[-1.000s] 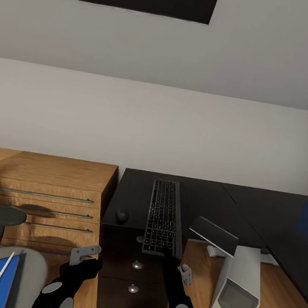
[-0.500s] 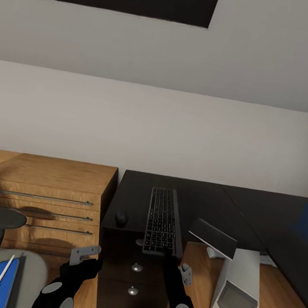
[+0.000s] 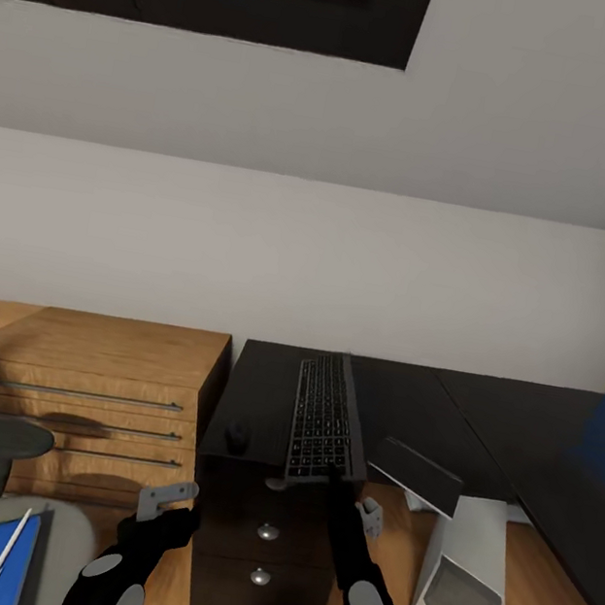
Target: In the bedroom, organize the workspace by keeping the computer under the desk, ensuring the monitor is on the desk, placing the keyboard on the desk next to the monitor, placing the mouse on the desk next to the keyboard, moving the folder from the swivel chair onto the desk next to the mouse, stacking the notebook on top of the folder with the pen on top of the notebook, and positioning the swivel chair next to the desk.
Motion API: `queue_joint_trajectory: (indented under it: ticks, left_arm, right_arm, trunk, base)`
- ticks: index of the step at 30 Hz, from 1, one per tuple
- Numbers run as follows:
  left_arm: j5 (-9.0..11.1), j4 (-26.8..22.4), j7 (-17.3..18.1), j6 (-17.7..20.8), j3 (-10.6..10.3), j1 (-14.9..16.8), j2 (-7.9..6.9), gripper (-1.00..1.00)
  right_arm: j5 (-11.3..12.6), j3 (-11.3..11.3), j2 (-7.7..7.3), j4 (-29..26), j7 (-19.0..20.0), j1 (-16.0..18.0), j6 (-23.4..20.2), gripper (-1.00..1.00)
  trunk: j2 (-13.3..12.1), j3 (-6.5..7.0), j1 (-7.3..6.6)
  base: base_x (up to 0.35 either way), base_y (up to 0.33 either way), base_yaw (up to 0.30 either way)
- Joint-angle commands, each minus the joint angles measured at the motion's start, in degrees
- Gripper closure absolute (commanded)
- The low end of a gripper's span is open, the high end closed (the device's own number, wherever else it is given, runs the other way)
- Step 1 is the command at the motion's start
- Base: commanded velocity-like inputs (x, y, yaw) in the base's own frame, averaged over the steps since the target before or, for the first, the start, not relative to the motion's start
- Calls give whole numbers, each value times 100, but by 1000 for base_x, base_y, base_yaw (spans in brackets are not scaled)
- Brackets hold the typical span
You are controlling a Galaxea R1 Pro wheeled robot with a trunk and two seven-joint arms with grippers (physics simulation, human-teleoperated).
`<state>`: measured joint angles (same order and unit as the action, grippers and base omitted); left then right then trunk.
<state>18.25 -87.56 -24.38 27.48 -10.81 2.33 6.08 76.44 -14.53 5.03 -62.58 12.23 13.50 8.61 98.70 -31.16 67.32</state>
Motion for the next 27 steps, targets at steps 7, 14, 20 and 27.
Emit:
queue_joint_trajectory:
  ticks: [7, 14, 20, 27]
  left_arm:
    - [65, -7, -50, 12, -9, 4, -2, -100]
    - [53, -7, -51, 16, -11, 4, -2, -100]
    - [47, -7, -58, 20, -17, 4, -2, -100]
    - [47, -7, -58, 20, -18, 4, -2, -100]
  right_arm:
    - [91, 0, -41, -647, 21, -222, 14, 100]
    - [98, -5, -315, -1216, 16, -444, -14, 100]
    - [115, -1, -518, -1308, 20, -471, -36, 100]
    - [124, -6, -512, -1293, 9, -471, -30, 100]
  trunk:
    - [-279, 120, -156]
    - [-560, 245, -310]
    - [-800, 353, -442]
    - [-1081, 479, -596]
  base:
    - [-281, 0, 0]
    - [-321, -110, 0]
    - [-292, -231, 0]
    - [-291, -233, 0]
